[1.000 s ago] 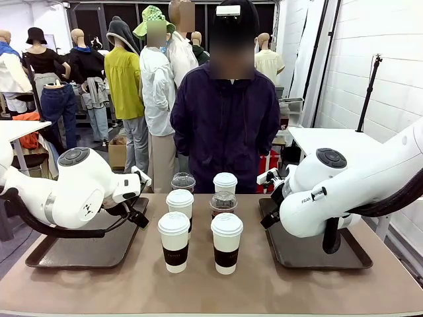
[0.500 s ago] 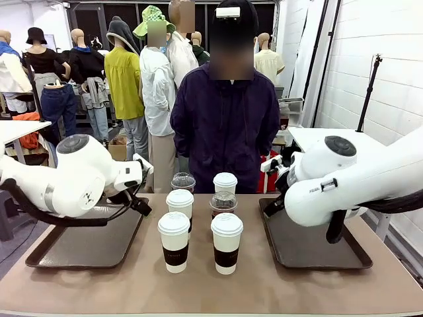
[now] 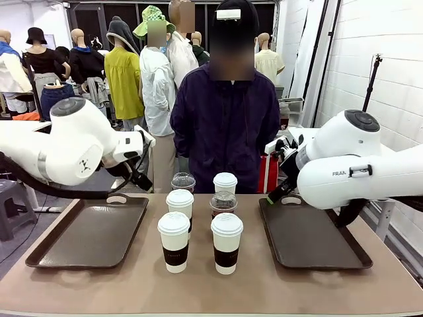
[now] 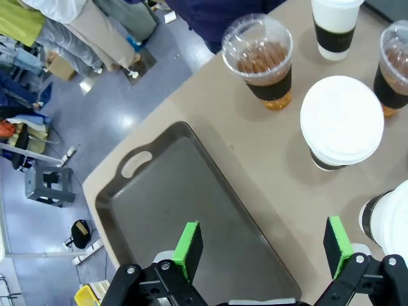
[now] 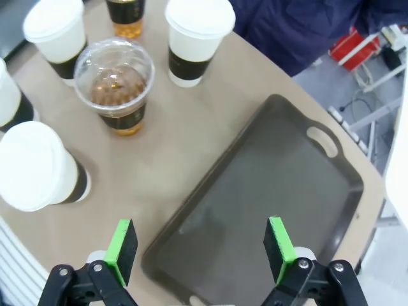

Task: Distribute the coffee onto the tray.
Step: Pick up one iced Americano and place it on the right Handle tray.

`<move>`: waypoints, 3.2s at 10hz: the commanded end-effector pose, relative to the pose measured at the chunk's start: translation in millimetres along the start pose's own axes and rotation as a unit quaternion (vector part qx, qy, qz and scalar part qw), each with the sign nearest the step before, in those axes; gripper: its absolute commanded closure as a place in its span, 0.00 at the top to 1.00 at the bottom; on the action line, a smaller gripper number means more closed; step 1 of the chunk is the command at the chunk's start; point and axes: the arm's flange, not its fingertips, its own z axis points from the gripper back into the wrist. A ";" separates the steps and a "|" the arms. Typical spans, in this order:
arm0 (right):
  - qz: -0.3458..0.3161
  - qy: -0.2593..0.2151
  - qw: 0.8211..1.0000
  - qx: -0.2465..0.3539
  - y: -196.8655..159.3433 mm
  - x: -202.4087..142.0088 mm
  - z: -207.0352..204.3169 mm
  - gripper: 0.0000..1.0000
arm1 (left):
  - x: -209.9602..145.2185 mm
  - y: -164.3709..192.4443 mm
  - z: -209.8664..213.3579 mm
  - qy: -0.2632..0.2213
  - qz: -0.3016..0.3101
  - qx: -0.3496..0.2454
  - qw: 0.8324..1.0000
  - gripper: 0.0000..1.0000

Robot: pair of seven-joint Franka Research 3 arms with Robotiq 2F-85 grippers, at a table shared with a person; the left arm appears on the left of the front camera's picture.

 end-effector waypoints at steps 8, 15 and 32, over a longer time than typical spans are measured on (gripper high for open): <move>0.045 -0.078 0.993 0.073 -15.7 -10.3 44.3 1.00 | -18.3 36.0 36.3 -0.035 0.030 -0.063 0.997 1.00; 0.048 -0.174 0.975 0.134 -38.2 -32.2 54.5 1.00 | -45.2 56.1 65.1 -0.125 0.062 -0.149 0.979 1.00; 0.042 -0.155 0.979 0.123 -49.5 -10.7 63.3 1.00 | -39.5 55.4 71.9 -0.114 0.073 -0.138 0.981 1.00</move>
